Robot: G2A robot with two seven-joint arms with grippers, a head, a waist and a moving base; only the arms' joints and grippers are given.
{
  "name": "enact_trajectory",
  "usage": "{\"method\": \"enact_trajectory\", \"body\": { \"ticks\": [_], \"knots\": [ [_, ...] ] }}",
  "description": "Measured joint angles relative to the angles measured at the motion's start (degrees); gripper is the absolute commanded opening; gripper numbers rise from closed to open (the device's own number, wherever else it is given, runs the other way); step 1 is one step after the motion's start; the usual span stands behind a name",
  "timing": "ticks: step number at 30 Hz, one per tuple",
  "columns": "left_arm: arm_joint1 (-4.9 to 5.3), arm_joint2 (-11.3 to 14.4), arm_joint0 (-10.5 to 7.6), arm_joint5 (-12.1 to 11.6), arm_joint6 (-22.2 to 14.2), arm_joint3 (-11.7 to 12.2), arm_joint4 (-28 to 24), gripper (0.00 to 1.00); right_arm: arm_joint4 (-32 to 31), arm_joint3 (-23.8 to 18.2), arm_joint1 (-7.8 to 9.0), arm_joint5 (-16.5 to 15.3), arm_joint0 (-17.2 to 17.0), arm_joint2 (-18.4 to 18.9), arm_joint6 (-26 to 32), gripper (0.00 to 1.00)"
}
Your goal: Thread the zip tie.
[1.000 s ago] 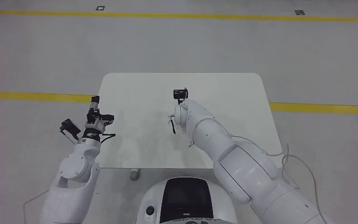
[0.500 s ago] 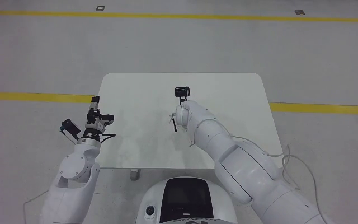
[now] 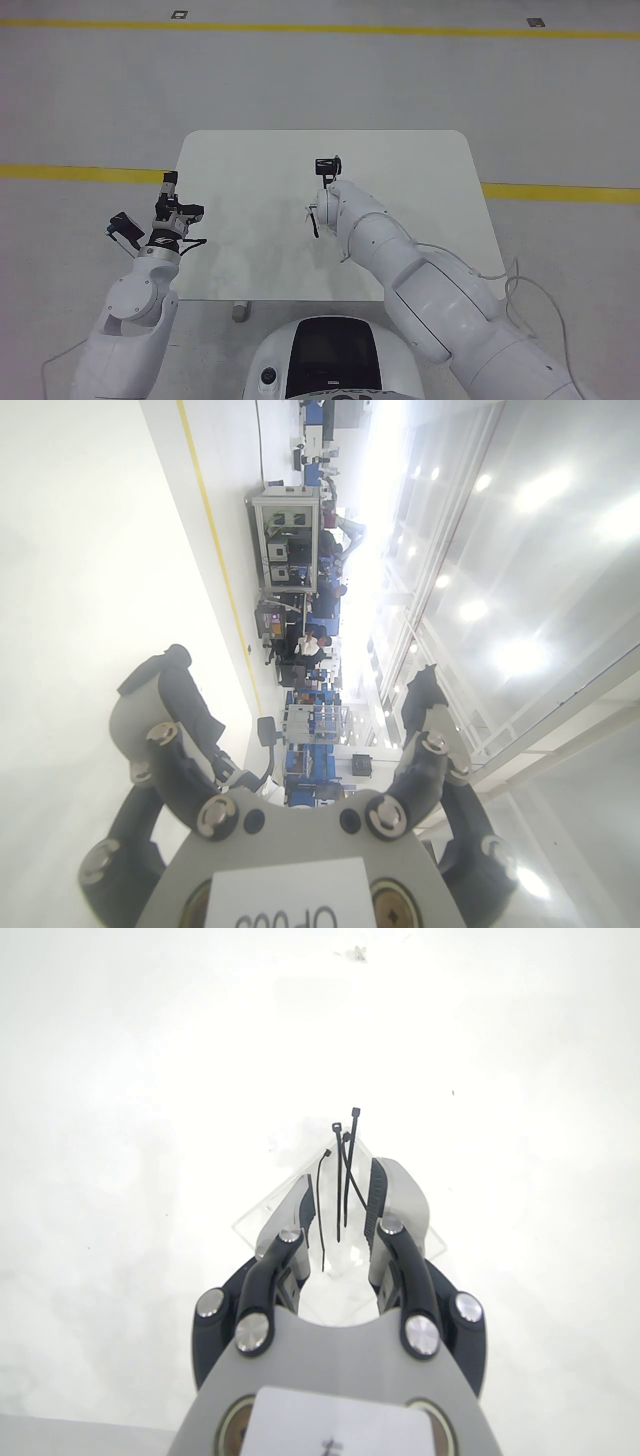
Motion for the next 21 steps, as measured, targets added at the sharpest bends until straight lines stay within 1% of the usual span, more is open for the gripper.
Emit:
{"method": "enact_trajectory", "body": {
  "ticks": [5,9,12,18,21],
  "knots": [
    [0.0,0.0,0.0,0.0,0.0,0.0,0.0,1.0,0.0,-0.2,0.11,0.0,-0.1,-0.1,0.3,0.15],
    [0.0,0.0,0.0,0.0,0.0,0.0,0.0,1.0,-0.3,-0.7,0.09,0.0,-0.4,-0.3,0.3,0.16],
    [0.0,0.0,0.0,0.0,0.0,0.0,0.0,1.0,-0.6,-1.0,0.04,0.0,-0.6,-0.5,0.1,0.15],
    [0.0,0.0,0.0,0.0,0.0,0.0,0.0,1.0,-0.6,-0.3,0.04,0.0,-0.4,-0.5,-0.1,0.07],
    [0.0,0.0,0.0,0.0,0.0,0.0,0.0,1.0,-0.5,-0.1,-0.04,0.0,-0.3,-0.6,-0.3,0.06]
  ]
}}
